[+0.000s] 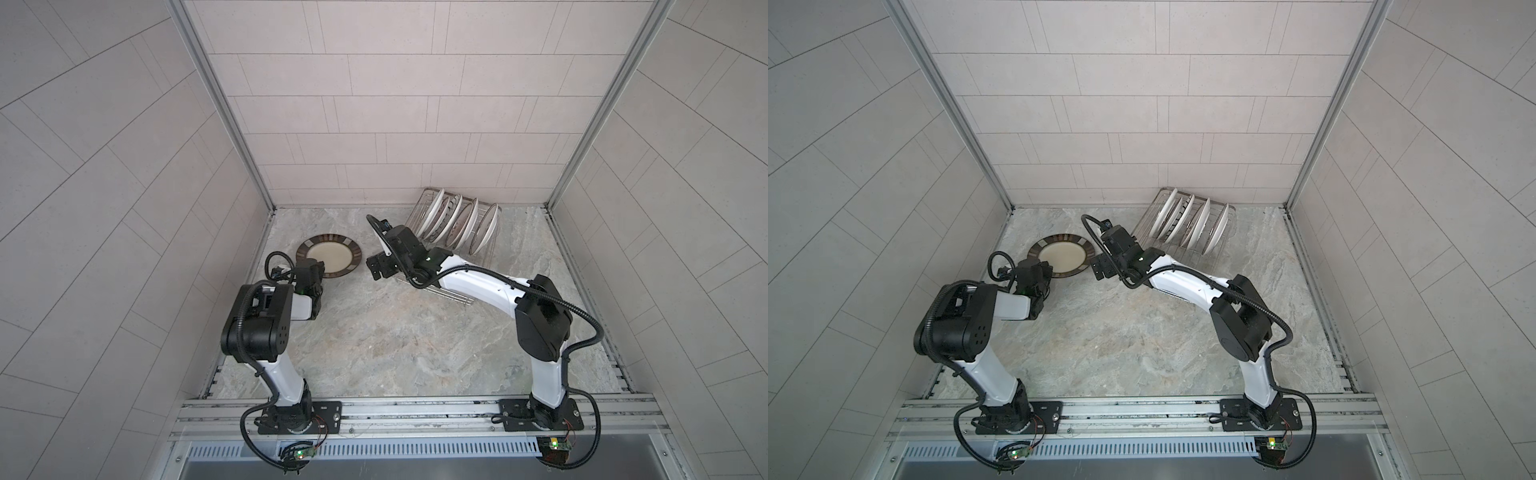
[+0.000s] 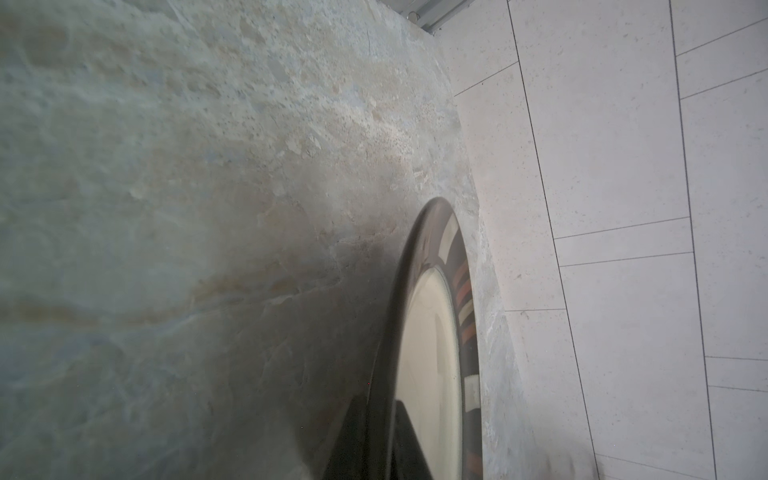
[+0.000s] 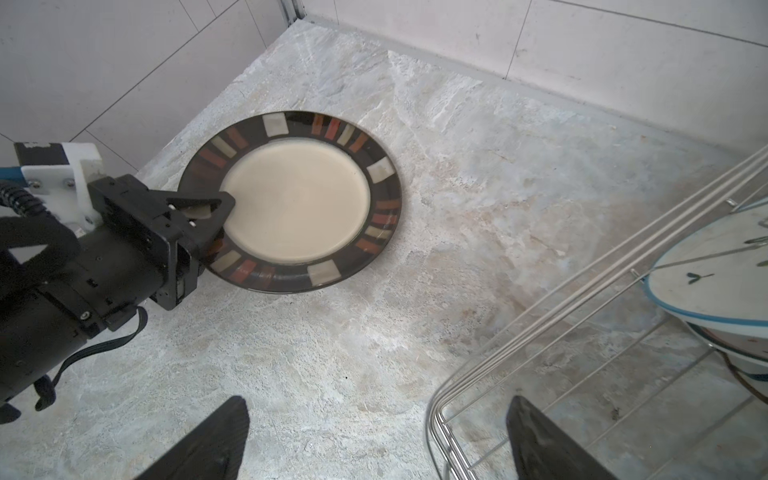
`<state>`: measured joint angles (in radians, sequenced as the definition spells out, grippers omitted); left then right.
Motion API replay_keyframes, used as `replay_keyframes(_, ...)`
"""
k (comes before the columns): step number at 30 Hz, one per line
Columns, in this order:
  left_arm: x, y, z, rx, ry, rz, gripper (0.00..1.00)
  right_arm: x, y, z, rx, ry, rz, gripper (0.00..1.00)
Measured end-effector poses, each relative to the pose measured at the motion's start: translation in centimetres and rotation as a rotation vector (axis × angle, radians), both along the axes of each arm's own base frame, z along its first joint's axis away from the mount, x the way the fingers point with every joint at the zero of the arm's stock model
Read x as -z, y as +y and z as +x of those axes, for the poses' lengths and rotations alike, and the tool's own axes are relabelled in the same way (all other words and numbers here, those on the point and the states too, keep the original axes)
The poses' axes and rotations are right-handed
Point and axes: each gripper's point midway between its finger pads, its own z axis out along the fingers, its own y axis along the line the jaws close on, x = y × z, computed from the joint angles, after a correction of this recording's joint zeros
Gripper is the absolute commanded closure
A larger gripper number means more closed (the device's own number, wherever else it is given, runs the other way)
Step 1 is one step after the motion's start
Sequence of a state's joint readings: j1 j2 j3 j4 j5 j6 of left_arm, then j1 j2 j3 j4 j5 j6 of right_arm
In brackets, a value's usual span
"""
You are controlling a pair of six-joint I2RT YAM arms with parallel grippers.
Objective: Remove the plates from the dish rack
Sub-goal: 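Lower the dark-rimmed plate flat onto the table with the left gripper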
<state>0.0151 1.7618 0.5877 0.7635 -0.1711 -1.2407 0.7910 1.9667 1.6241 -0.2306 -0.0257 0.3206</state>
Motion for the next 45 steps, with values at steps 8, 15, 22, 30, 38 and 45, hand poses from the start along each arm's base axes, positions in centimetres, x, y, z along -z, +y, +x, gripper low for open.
replay_keyframes(8, -0.1, 1.1, 1.8, -0.052, 0.014, -0.001, 1.0, 0.8, 0.3, 0.6, -0.003, 0.013, 0.002, 0.03)
replay_keyframes(15, 0.4, 2.6, 2.9, -0.106, -0.003, -0.025, 0.89, 0.3, 0.5, 1.0, 0.001, 0.004, 0.035, 0.03)
replay_keyframes(22, 0.6, 2.9, 3.0, -0.122, -0.004, -0.019, 0.87, 0.9, 1.2, 1.1, -0.025, 0.024, 0.054, 0.06)
replay_keyframes(30, 2.3, 3.3, 2.6, -0.133, 0.049, -0.018, 0.74, 2.1, 2.2, 1.2, -0.055, 0.055, 0.06, 0.06)
replay_keyframes(38, 2.4, 3.7, 2.2, -0.154, 0.057, -0.011, 0.65, 1.5, 2.5, 1.3, -0.063, 0.047, 0.075, 0.08)
replay_keyframes(45, 1.7, 4.0, 1.9, -0.162, 0.028, -0.026, 0.41, 1.5, 2.4, 1.2, -0.063, 0.048, 0.074, 0.09)
